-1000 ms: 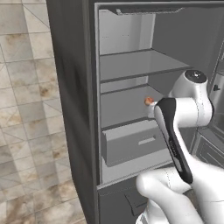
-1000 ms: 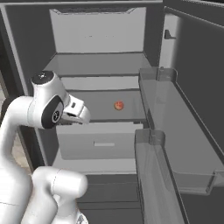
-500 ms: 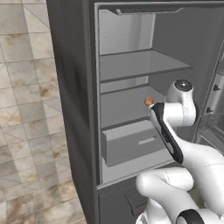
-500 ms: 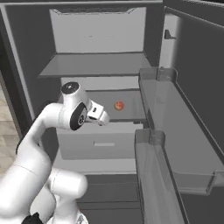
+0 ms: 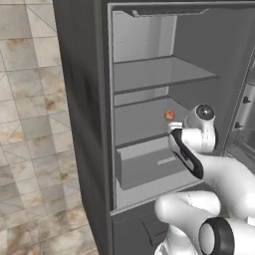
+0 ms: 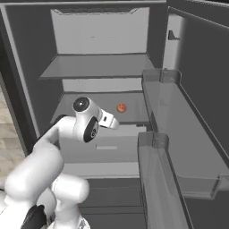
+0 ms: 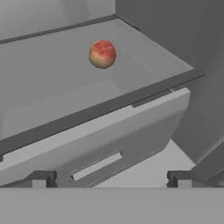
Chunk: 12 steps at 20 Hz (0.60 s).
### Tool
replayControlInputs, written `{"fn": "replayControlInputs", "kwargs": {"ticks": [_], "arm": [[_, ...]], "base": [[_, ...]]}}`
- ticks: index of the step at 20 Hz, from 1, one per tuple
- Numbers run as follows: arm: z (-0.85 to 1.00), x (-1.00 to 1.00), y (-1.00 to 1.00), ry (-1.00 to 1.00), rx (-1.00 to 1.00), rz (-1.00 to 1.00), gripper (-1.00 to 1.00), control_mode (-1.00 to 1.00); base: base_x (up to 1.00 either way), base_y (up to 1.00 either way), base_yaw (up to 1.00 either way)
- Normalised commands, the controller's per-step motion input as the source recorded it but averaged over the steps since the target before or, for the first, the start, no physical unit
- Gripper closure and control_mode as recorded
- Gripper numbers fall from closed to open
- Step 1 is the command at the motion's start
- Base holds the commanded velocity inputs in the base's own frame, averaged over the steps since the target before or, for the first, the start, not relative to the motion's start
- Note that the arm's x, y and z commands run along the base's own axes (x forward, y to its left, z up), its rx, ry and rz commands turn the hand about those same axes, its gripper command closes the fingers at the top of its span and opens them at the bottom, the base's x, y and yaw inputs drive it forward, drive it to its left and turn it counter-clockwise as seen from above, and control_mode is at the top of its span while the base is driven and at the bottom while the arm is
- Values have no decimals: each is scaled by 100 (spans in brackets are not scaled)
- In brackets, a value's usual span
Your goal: Open the fridge, remove the peach, squash, and shrimp, and place them on any counter.
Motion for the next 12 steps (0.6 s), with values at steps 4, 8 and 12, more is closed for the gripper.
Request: {"fn": "replayControlInputs", "kwargs": {"ticks": [4,8,12], "arm": [[-3,57,-31,-1,0,0,-100,-100],[0,59,-22,0,0,0,-100,-100],[0,61,-16,0,0,0,-100,-100]], "base": [[0,0,0],[0,0,0],[0,0,0]]}}
